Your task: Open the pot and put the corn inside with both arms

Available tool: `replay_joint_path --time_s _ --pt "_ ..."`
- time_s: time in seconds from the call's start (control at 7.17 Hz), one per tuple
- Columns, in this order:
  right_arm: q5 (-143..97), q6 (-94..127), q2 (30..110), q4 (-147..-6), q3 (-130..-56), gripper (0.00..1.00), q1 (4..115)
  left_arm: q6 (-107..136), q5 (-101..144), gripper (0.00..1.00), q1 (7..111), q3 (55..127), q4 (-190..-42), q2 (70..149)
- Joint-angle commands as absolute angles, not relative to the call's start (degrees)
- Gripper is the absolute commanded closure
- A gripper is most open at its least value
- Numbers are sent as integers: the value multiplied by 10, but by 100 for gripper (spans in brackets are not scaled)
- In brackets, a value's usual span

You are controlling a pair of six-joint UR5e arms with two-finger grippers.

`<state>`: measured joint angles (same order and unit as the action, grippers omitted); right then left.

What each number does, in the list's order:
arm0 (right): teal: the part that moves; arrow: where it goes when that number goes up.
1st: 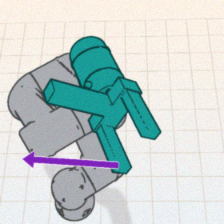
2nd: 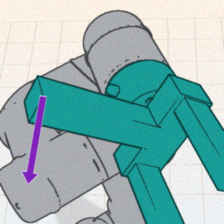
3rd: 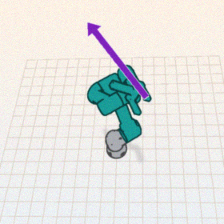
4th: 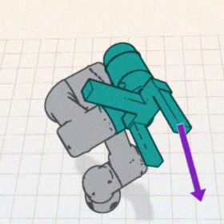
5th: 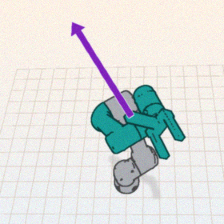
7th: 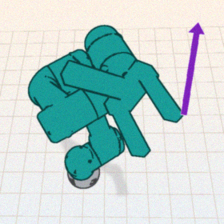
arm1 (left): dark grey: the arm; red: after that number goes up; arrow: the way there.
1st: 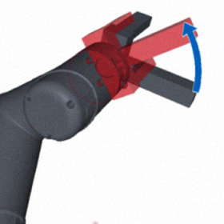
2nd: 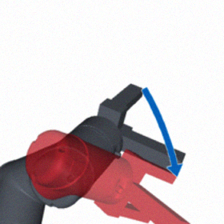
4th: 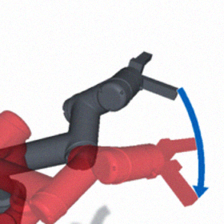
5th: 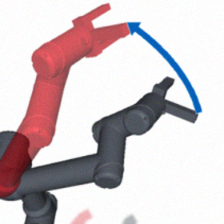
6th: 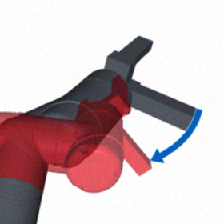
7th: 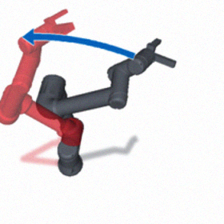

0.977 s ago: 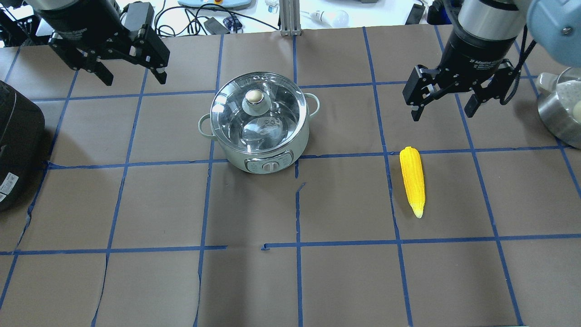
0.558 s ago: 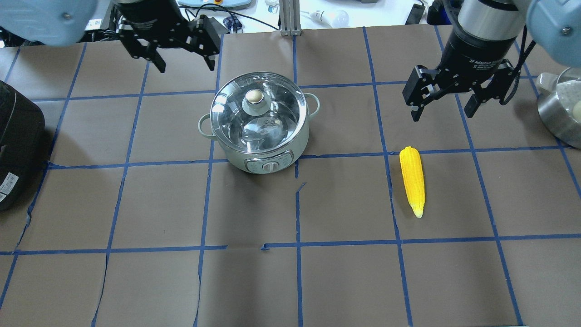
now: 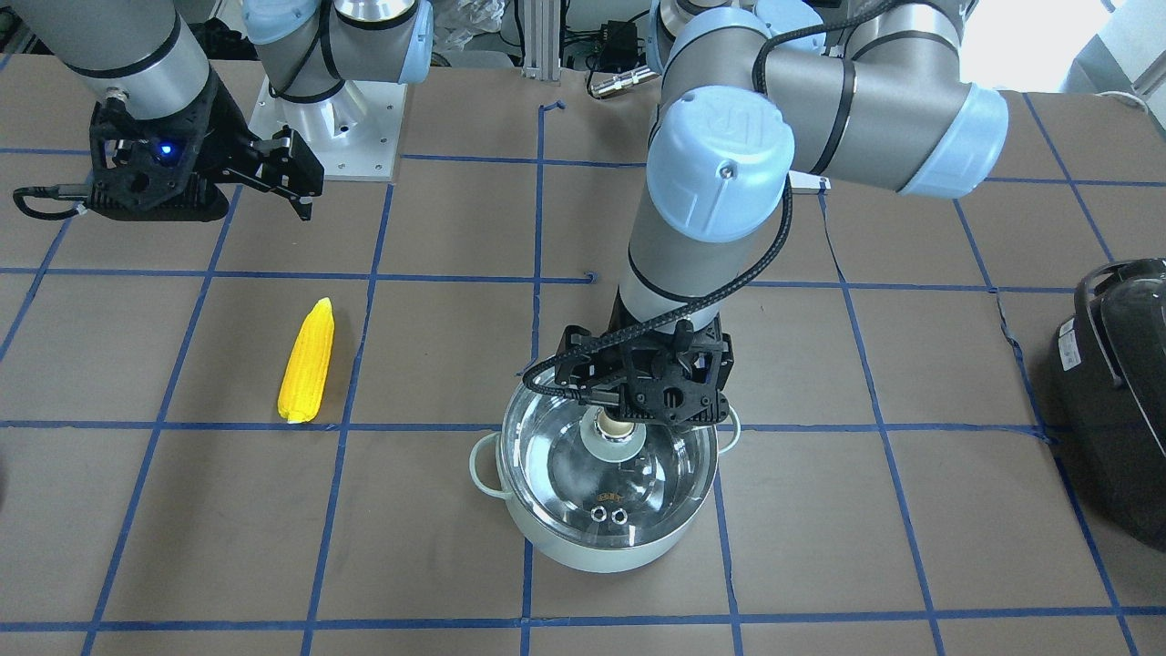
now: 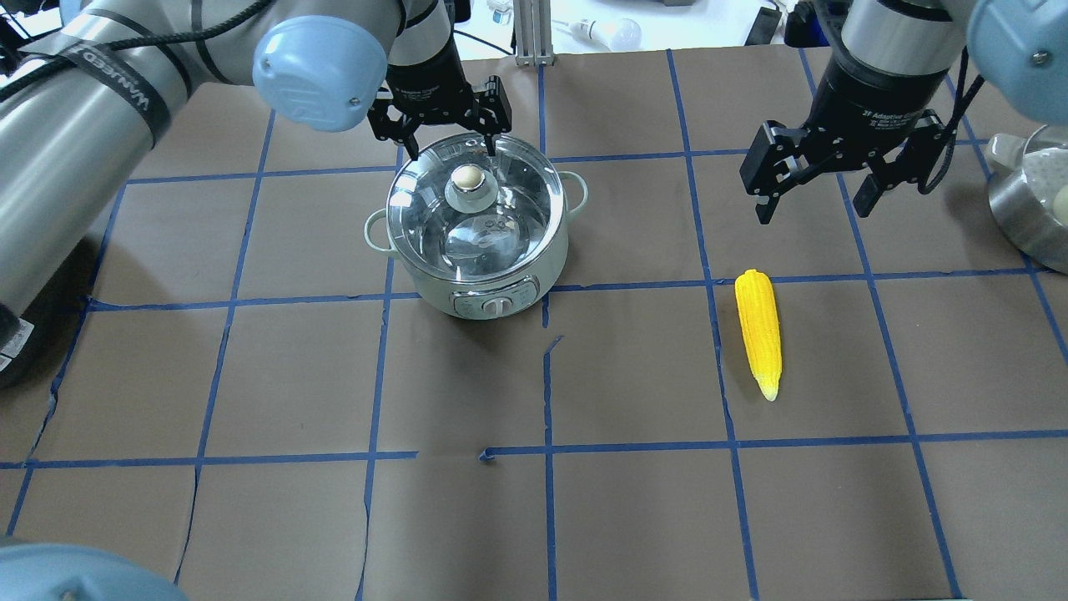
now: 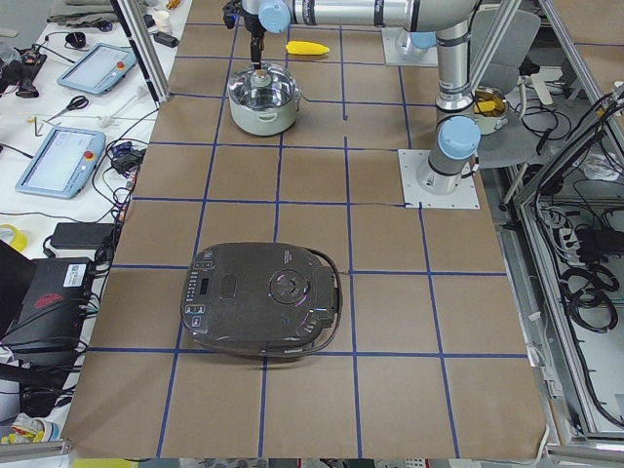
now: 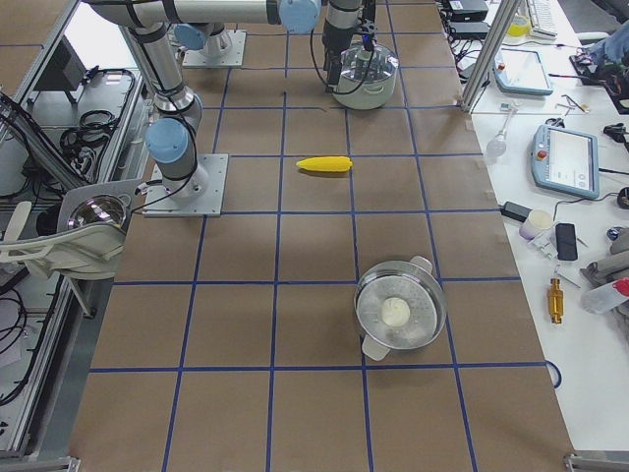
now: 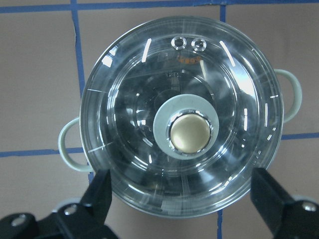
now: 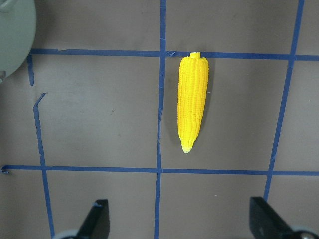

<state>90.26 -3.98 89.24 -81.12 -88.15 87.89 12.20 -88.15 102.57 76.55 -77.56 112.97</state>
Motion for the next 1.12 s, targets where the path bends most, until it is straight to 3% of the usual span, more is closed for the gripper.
replay_joint_path --time_s 0.0,0.7,0.84,0.98 --pt "903 -40 892 -813 -882 0 878 135 -882 0 1029 768 -761 1155" --pt "900 -84 872 -945 -961 0 879 135 -882 9 1030 780 -749 1170" --pt "900 -83 872 -983 -1000 0 879 131 -882 17 1030 780 -749 1169" --pt "902 -83 863 -1026 -1045 0 878 128 -882 37 1030 780 -749 1172"
